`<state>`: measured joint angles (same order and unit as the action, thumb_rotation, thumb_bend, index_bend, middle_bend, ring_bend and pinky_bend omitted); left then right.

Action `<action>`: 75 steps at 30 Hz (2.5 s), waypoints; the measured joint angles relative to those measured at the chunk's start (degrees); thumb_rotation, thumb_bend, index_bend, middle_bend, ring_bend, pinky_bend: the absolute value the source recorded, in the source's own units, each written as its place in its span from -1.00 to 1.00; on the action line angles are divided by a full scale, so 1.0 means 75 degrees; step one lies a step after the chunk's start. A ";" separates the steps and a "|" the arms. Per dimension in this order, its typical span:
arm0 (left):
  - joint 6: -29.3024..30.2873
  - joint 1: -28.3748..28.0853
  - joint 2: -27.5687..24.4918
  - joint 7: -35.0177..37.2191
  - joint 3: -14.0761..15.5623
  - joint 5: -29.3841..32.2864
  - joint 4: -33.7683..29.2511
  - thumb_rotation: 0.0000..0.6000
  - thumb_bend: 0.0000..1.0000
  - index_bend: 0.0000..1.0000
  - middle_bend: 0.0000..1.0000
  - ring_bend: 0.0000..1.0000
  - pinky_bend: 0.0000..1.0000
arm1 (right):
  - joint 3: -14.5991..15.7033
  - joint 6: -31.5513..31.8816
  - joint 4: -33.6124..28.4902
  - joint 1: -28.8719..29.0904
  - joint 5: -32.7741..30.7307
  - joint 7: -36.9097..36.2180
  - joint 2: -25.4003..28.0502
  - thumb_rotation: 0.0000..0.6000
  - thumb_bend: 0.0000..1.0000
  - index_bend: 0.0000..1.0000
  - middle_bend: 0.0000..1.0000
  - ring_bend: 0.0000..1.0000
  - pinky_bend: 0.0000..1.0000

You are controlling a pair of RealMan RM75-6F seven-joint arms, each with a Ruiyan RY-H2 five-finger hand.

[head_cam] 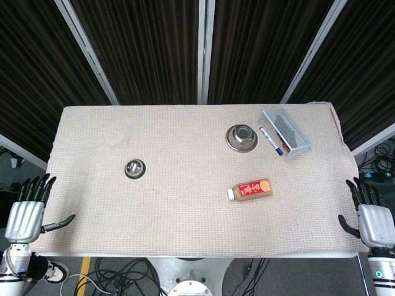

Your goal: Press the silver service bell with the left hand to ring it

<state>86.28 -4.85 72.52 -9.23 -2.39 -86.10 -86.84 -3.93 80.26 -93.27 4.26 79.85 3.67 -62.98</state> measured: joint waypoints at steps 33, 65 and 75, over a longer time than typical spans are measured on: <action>-0.2128 -0.1816 0.1298 -0.0126 -0.0532 0.0300 0.0534 -0.40 -1.00 -1.00 -1.00 -1.00 -1.00 | -0.0006 0.0054 -0.0418 0.0037 0.0032 0.0422 0.0124 1.00 -0.52 -1.00 -1.00 -1.00 -1.00; -0.3893 -0.3390 0.4262 0.0957 -0.0604 0.0947 0.4467 -0.33 -1.00 -1.00 -1.00 -1.00 -1.00 | -0.0051 -0.0143 -0.0019 0.0041 -0.0210 -0.0045 0.0137 1.00 -0.52 -1.00 -1.00 -1.00 -1.00; -0.3233 -0.3467 0.4362 0.1331 -0.0766 0.0829 0.4598 -0.34 -1.00 -1.00 -1.00 -1.00 -1.00 | -0.0053 -0.0160 -0.0019 0.0059 -0.0202 -0.0032 0.0126 1.00 -0.52 -1.00 -1.00 -1.00 -1.00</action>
<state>62.03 -30.85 105.24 0.76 -8.13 -79.88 -52.36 -4.33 79.06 -93.42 4.70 78.33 3.43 -62.03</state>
